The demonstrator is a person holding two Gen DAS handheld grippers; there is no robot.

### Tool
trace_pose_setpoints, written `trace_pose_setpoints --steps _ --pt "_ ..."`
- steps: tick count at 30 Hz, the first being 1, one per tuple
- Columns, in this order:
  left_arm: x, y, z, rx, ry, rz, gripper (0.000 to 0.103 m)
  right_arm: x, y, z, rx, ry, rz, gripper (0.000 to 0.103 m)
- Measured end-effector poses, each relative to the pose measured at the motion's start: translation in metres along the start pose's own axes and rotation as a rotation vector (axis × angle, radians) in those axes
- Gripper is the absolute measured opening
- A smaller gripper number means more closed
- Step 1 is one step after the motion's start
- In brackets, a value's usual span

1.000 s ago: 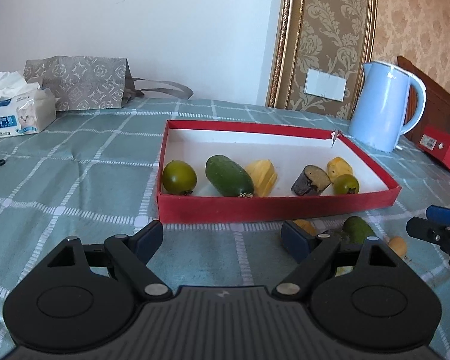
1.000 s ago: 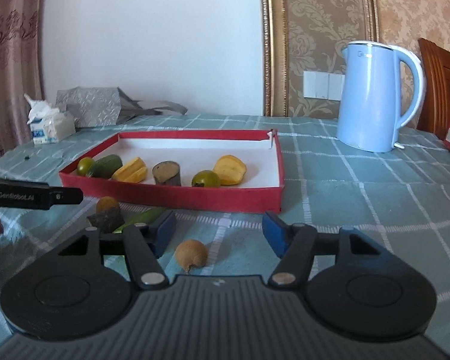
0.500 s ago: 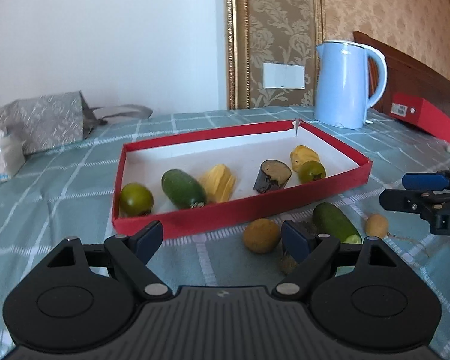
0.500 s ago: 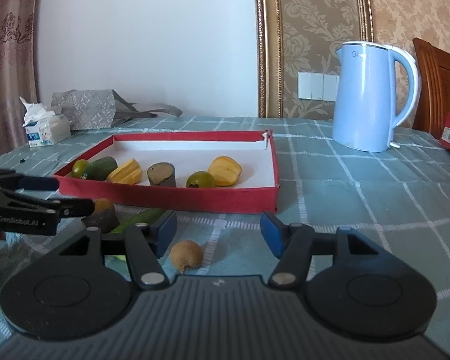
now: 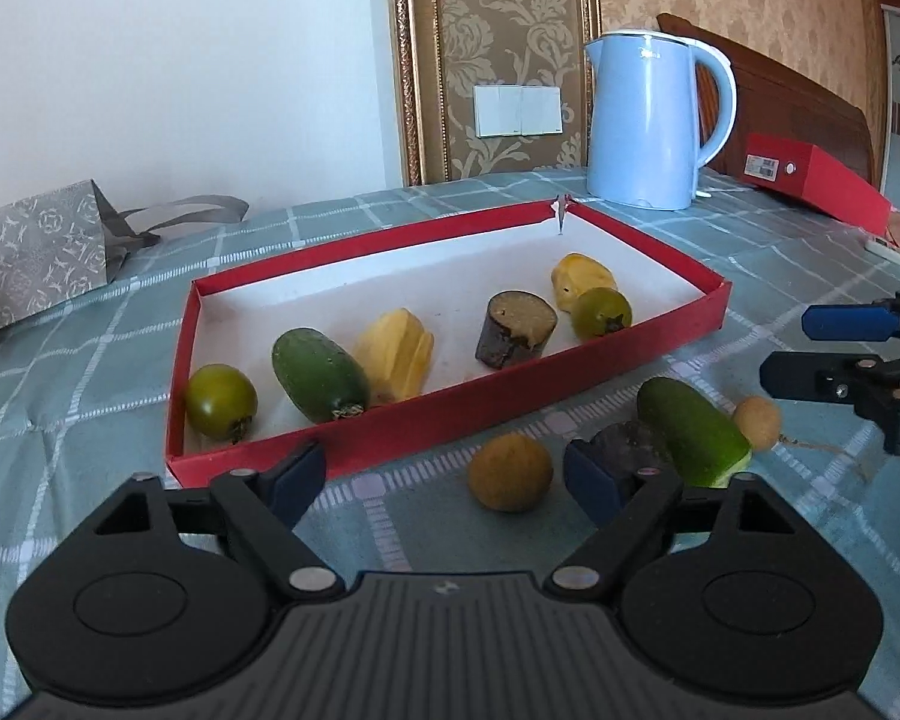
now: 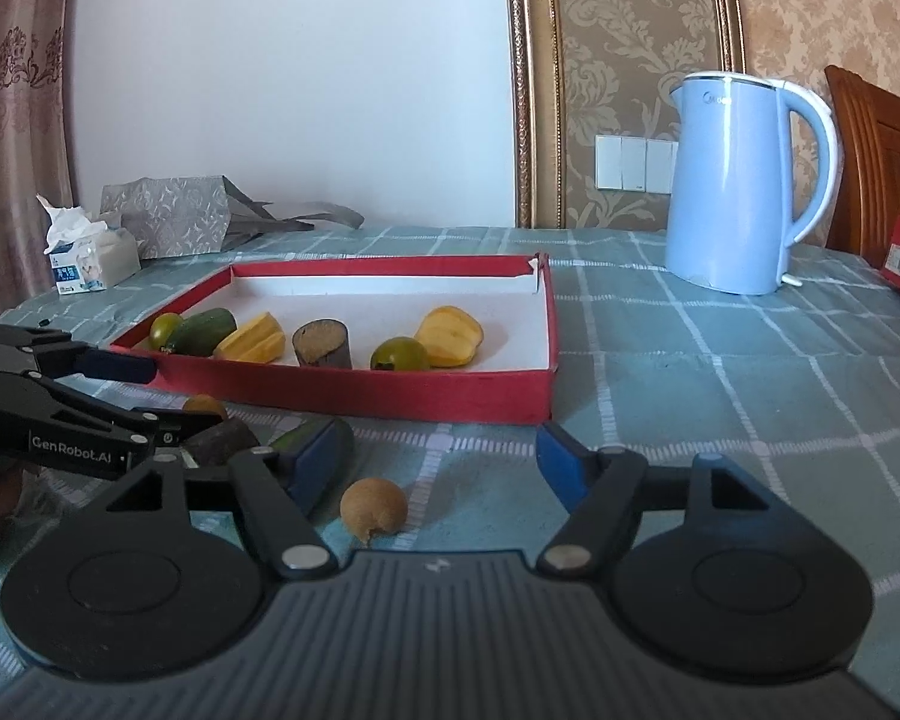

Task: Organize fruits
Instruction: 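Move the left gripper to a small brown round fruit and close on it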

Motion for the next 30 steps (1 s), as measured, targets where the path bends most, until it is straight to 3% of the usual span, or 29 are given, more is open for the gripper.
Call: trace_pose_setpoints --steps 3,6,12,22,30 --pt "0.008 -0.001 0.002 -0.001 0.015 -0.015 0.052 0.000 0.000 0.000 -0.003 -0.001 -0.003 0.072" --pt "0.017 -0.001 0.002 -0.004 0.005 -0.040 0.029 0.001 0.000 0.000 0.000 -0.009 -0.009 0.081" --pt "0.016 -0.002 0.003 0.007 0.015 -0.018 0.028 0.001 0.000 0.000 0.003 -0.009 -0.012 0.082" --pt "0.000 -0.004 0.023 0.070 0.118 0.021 0.028 -0.003 -0.002 0.002 -0.008 0.023 -0.007 0.082" --pt "-0.017 -0.010 0.022 0.036 0.099 0.112 0.028 -0.015 -0.005 0.007 -0.008 0.034 0.044 0.078"
Point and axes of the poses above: each gripper's, at about its wrist camera, not at the fingertips, and z roughly against the way its jaws point, x to its right, y to its top, the point moved 6 cm from there along -z, roughly the way its jaws point, and after that the axes turned 5 degrees about -y, right-handed, at the moved point
